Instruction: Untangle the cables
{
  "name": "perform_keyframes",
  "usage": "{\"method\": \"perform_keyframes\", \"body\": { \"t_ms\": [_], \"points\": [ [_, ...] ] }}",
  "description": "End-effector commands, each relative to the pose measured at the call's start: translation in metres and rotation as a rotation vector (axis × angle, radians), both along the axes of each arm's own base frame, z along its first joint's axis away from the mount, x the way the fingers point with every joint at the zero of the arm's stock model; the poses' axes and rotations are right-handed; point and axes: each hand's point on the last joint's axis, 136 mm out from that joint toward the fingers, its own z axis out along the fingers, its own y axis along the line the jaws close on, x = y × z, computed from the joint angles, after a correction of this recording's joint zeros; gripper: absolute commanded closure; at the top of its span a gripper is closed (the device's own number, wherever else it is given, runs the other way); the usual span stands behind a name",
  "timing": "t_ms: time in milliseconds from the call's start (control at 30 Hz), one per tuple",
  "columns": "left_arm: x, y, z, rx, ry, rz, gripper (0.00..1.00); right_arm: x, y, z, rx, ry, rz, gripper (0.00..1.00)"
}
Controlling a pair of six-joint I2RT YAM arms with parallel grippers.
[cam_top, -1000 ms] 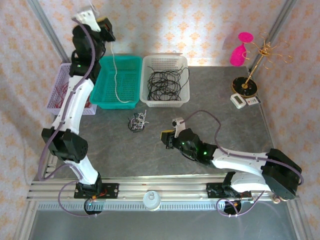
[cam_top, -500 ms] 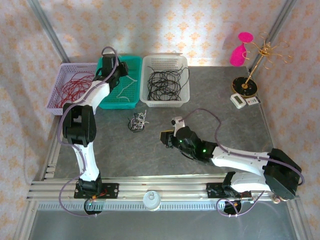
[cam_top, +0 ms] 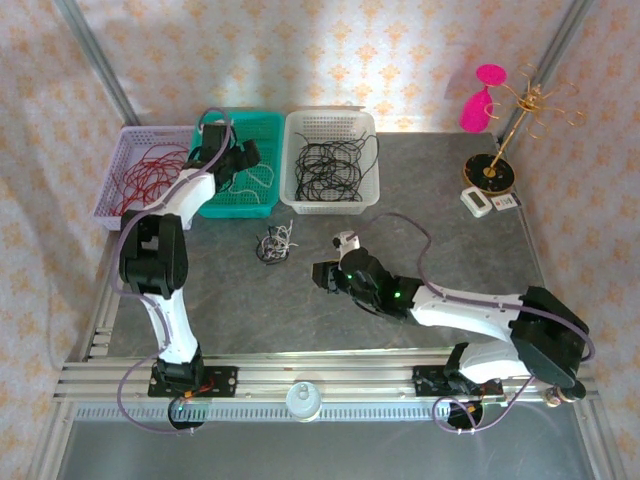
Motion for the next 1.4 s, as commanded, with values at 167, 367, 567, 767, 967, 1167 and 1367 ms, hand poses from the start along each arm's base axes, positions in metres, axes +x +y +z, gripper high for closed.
{"method": "perform_keyframes", "body": {
  "t_ms": [167, 367, 567, 767, 967, 1167, 1367],
  "points": [
    [-0.038, 0.030, 0.056, 0.116, -0.038, 0.073, 0.01, 0.002, 0.008, 0.009, 0.002, -0.007, 0.015, 0.64],
    [-0.061, 0.026, 0.076, 0.102, -0.087, 0.052, 0.01, 0.003, 0.015, 0.008, -0.011, -0.011, 0.036, 0.63],
    [-0.108, 0.034, 0.081, 0.119, -0.091, 0.086, 0.01, 0.005, 0.025, 0.007, -0.021, -0.009, 0.066, 0.64],
    [-0.161, 0.023, 0.068, 0.038, -0.097, 0.047, 0.02, 0.010, 0.032, -0.006, -0.083, -0.005, 0.078, 0.65],
    [-0.218, -0.010, 0.038, -0.054, -0.072, -0.046, 0.16, 0.033, 0.054, -0.022, -0.115, 0.032, 0.076, 0.70],
    [-0.260, -0.044, -0.004, -0.099, 0.017, -0.147, 0.23, 0.058, 0.093, -0.023, -0.082, -0.017, 0.147, 0.68],
    [-0.270, -0.040, -0.001, -0.081, 0.004, -0.153, 0.22, 0.098, 0.101, -0.045, -0.208, -0.099, 0.180, 0.61]
  ]
}}
